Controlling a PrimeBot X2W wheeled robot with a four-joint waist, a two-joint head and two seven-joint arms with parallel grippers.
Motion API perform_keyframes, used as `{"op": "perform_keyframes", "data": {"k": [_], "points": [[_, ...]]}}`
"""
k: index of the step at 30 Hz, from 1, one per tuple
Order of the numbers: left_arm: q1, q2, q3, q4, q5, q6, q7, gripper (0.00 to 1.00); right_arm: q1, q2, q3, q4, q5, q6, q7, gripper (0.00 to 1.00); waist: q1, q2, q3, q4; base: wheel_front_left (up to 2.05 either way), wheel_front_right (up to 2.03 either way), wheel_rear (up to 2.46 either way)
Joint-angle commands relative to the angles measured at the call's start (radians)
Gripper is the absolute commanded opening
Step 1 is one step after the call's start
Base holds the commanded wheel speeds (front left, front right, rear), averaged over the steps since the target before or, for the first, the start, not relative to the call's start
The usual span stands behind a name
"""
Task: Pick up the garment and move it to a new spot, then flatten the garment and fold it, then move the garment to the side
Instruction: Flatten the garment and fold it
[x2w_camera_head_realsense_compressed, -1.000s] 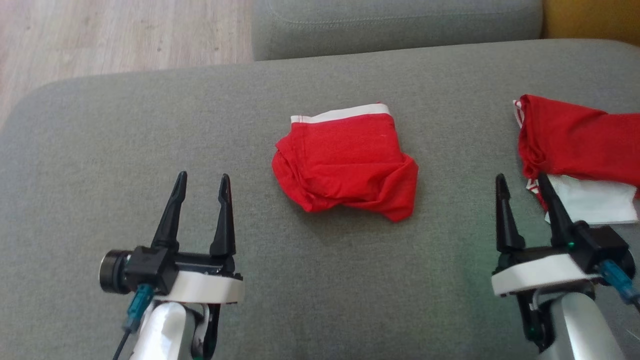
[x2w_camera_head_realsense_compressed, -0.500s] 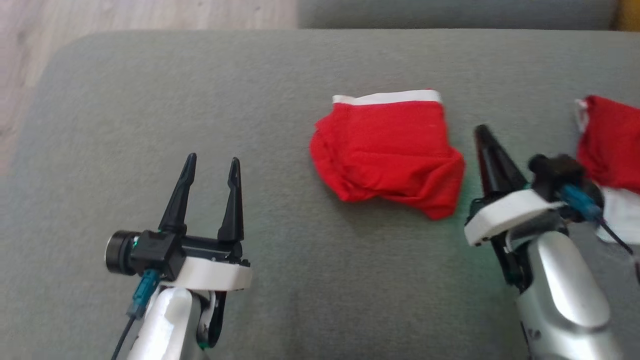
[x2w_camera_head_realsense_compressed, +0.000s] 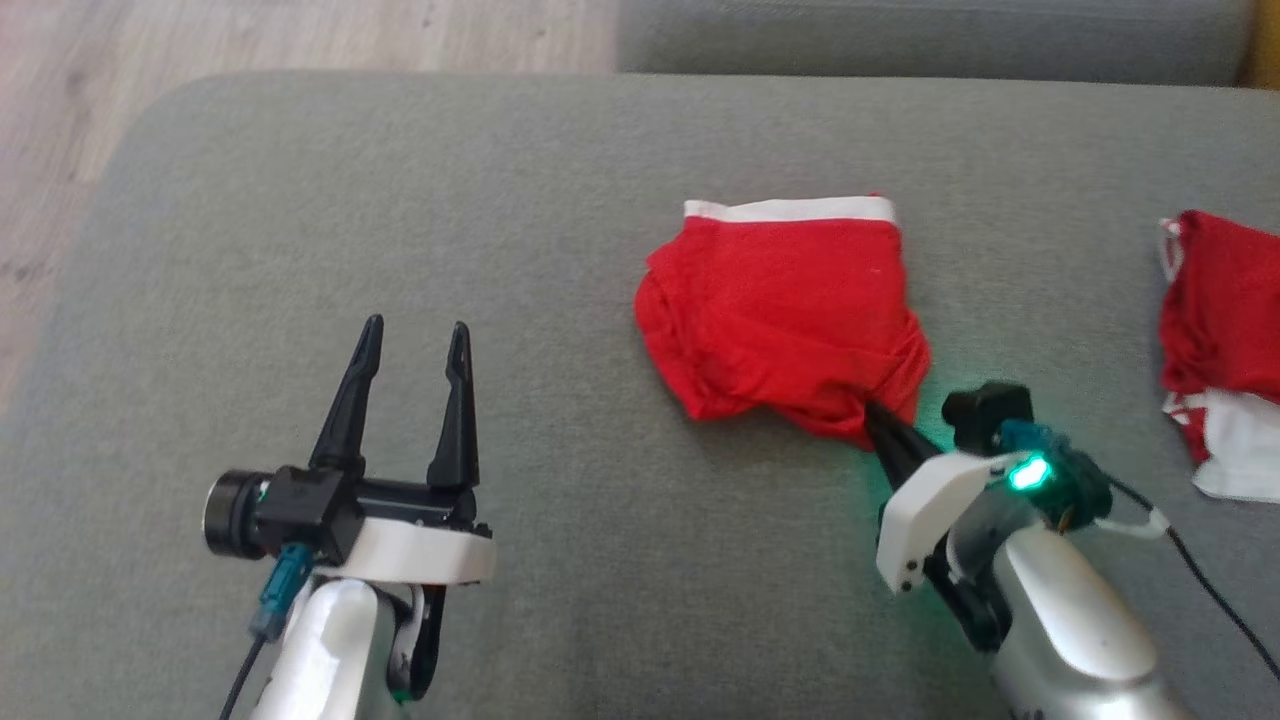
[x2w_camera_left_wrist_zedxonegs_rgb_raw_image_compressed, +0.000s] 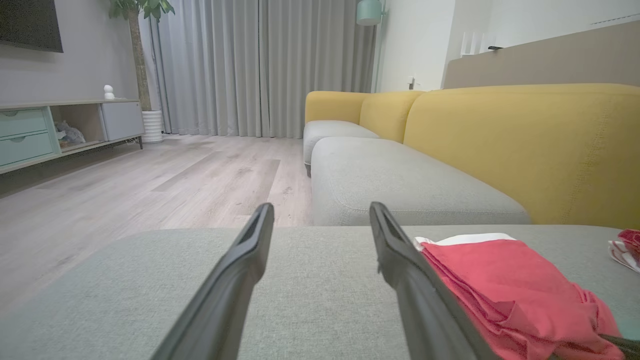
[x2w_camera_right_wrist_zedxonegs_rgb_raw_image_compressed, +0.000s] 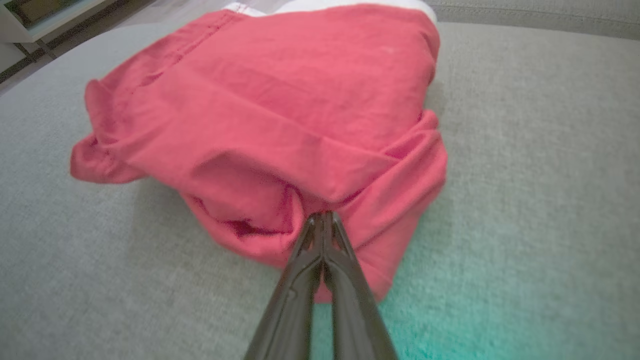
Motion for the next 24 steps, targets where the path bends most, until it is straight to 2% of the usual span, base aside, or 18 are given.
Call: {"op": "perform_keyframes", "data": {"k": [1, 11, 18, 24], "points": [[-0.018, 0.007, 0.036, -0.03, 0.007, -0.003, -0.005, 1.0, -0.006, -0.004, 0.026, -0.026, 0.008, -0.001, -0.002, 0.0, 0.0001, 0.0, -0.013, -0.016, 0.0, 0.0, 0.0], [-0.01, 0.007, 0.02, -0.034, 0.005, -0.002, -0.005, 1.0, -0.024, -0.005, 0.03, -0.122, 0.021, -0.001, -0.057, 0.0, 0.0001, 0.0, -0.007, -0.034, 0.0, 0.0, 0.0], [-0.029, 0.007, 0.012, -0.03, 0.003, -0.008, -0.005, 1.0, -0.083, 0.016, -0.044, -0.224, -0.022, -0.001, -0.102, 0.0, 0.0001, 0.0, 0.015, 0.009, 0.0, 0.0, 0.0], [-0.041, 0.007, -0.007, -0.028, -0.007, -0.006, -0.005, 1.0, -0.126, 0.026, -0.037, -0.172, -0.046, -0.001, -0.067, 0.0, 0.0001, 0.0, 0.031, 0.067, 0.0, 0.0, 0.0]]}}
